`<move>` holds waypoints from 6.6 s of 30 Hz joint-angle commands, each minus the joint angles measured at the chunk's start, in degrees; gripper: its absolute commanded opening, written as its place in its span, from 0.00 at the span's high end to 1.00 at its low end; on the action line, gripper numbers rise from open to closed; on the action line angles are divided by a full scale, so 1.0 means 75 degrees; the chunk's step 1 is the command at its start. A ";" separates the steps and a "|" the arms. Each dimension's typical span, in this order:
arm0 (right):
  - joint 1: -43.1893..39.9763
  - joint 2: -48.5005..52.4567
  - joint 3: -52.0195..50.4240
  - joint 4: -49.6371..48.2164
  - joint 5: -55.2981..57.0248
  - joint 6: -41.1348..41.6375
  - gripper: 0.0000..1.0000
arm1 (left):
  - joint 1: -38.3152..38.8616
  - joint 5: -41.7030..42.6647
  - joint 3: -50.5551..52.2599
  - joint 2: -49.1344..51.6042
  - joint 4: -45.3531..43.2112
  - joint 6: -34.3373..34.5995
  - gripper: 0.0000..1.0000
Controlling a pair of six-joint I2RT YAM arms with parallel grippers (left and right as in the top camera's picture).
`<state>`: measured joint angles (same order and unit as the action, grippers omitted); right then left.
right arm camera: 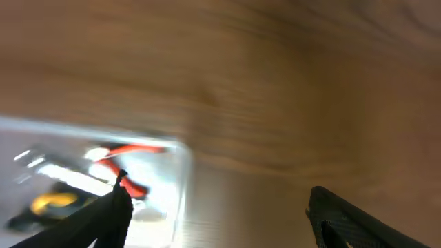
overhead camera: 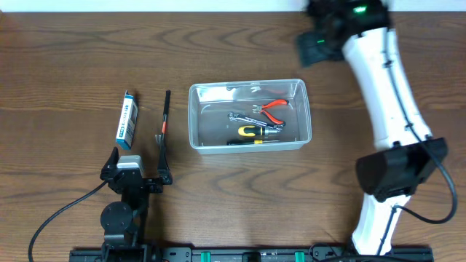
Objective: Pack container
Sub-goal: 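Open the right gripper and raise it back to the right side, then move the left gripper over the black-red marker, then lower the left gripper and close it around the marker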
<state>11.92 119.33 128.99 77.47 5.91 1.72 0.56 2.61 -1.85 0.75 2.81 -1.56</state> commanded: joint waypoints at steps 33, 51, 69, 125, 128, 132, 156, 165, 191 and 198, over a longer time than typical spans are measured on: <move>-0.2585 -0.0009 0.0079 0.0099 0.0175 0.0251 0.01 | 0.0023 -0.0061 0.0216 -0.0020 0.0134 -0.0079 0.02; -0.2585 -0.0009 0.0079 0.0099 0.0175 0.0251 0.01 | 0.0017 0.0172 -0.0434 0.0187 0.0245 0.0472 0.02; -0.2585 -0.0009 0.0079 0.0099 0.0175 0.0251 0.01 | 0.0017 0.0262 -0.8058 0.7361 0.4334 -0.0245 0.02; -0.2585 -0.0009 0.0079 0.0099 0.0175 0.0251 0.01 | 0.0017 0.0219 -0.9136 1.3280 0.6478 0.0015 0.22; -0.2585 -0.0009 0.0079 0.0099 0.0175 0.0251 0.01 | 0.0017 0.0216 -0.9136 1.3531 0.6467 0.0015 0.23; -0.2585 -0.0009 0.0079 0.0099 0.0175 0.0251 0.01 | 0.0017 0.0219 -0.9136 1.3796 0.6441 0.0015 0.24; -0.2585 -0.0009 0.0079 0.0099 0.0175 0.0251 0.01 | 0.0026 0.0504 -0.9133 1.4233 0.6073 0.0017 0.52; -0.2585 -0.0009 0.0079 0.0099 0.0175 0.0251 0.01 | 0.0023 0.0548 -0.9119 1.4233 0.6012 0.0017 0.52; -0.2585 -0.0009 0.0079 0.0099 0.0175 0.0251 0.01 | 0.0026 0.0597 -0.8894 1.4233 0.5931 0.0052 0.52; -0.2585 -0.0009 0.0079 0.0099 0.0175 0.0251 0.01 | 0.0026 0.0595 -0.8888 1.4233 0.5919 0.0105 0.51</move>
<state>-7.27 119.33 128.97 78.24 6.79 3.68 0.56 6.94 -68.73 106.85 47.29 -1.30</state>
